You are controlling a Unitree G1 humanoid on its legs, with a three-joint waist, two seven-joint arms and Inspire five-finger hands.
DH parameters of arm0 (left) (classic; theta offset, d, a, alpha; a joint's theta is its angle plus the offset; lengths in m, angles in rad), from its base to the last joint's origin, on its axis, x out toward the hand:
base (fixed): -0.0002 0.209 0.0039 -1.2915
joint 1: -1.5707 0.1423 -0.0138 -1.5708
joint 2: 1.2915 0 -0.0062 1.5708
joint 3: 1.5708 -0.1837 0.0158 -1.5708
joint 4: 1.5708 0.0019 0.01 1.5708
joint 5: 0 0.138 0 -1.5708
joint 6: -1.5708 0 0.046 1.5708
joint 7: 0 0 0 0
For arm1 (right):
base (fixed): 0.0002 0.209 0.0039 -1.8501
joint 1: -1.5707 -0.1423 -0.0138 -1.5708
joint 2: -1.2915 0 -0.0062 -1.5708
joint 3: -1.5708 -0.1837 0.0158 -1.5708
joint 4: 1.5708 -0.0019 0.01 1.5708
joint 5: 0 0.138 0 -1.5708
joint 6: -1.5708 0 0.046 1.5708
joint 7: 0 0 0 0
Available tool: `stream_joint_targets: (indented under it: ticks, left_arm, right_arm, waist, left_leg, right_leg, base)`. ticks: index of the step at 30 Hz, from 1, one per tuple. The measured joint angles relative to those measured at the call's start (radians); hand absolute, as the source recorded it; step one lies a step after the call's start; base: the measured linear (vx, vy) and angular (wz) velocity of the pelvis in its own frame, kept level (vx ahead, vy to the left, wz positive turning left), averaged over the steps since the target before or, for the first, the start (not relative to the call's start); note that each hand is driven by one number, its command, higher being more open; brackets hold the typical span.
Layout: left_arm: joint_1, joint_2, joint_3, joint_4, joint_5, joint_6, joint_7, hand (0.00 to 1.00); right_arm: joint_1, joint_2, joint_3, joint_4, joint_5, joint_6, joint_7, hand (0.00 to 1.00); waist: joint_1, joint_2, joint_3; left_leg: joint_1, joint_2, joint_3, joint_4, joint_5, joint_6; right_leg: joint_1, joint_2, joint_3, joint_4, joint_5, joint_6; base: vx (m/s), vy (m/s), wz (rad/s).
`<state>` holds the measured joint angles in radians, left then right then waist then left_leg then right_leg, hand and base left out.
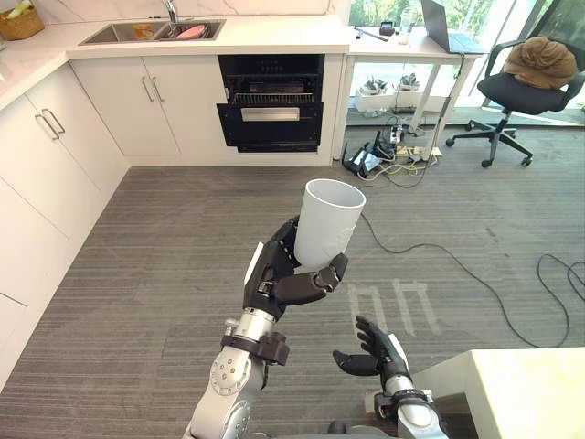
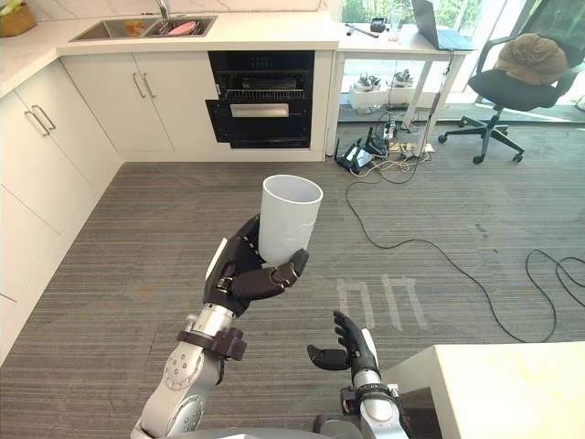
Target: Walk over to the sink, pick up the cup, carry it to the dishwasher, place the cup inside the dishwasher, then close the dishwasher door
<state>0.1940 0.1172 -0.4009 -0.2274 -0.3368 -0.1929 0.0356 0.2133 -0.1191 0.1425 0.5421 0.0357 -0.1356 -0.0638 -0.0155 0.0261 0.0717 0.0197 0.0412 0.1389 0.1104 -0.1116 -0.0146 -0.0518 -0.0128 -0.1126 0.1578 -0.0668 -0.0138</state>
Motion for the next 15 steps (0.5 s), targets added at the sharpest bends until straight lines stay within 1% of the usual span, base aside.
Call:
stream_joint_targets:
  ticks: [7,8,13,15]
  left_arm:
    - [0.012,0.0,0.003,0.0,0.0,0.0,0.0,0.3]
    - [0.03,0.0,0.012,-0.001,0.0,0.005,0.0,0.3]
    - [0.03,-0.001,0.015,-0.001,0.0,0.005,0.0,0.3]
    - [0.028,-0.003,0.033,0.001,0.0,0.005,0.002,0.3]
  right_arm:
    - [-0.001,-0.011,0.004,0.019,-0.026,0.0,0.004,0.9]
    - [-0.005,-0.016,0.025,0.077,-0.039,0.0,0.017,0.9]
    - [-0.005,-0.016,0.025,0.077,-0.039,0.0,0.019,0.9]
    - [-0.004,-0.013,0.024,0.077,-0.037,0.0,0.016,0.9]
  waist:
    - [0.001,-0.006,-0.004]
    - [0.002,-0.046,-0.033]
    - [0.003,-0.045,-0.033]
    - [-0.005,-0.04,-0.038]
  left_leg:
    - [0.007,-0.001,-0.011,-0.023,0.022,0.001]
    - [0.023,-0.002,-0.042,-0.069,0.062,-0.003]
    - [0.028,0.002,-0.028,-0.069,0.062,-0.003]
    - [0.02,0.009,-0.004,-0.071,0.059,-0.006]
  right_leg:
    - [0.0,0.002,0.0,0.0,0.006,-0.002]
    - [0.026,0.011,0.016,-0.039,0.031,-0.002]
    - [0.023,0.016,0.033,-0.046,0.034,-0.002]
    - [0.022,0.025,0.052,-0.087,0.059,-0.003]
  base:
    - [-0.03,-0.02,0.04]
    - [0.0,0.0,0.0]
    - [0.0,0.0,-0.1]
    - [0.01,-0.005,-0.31]
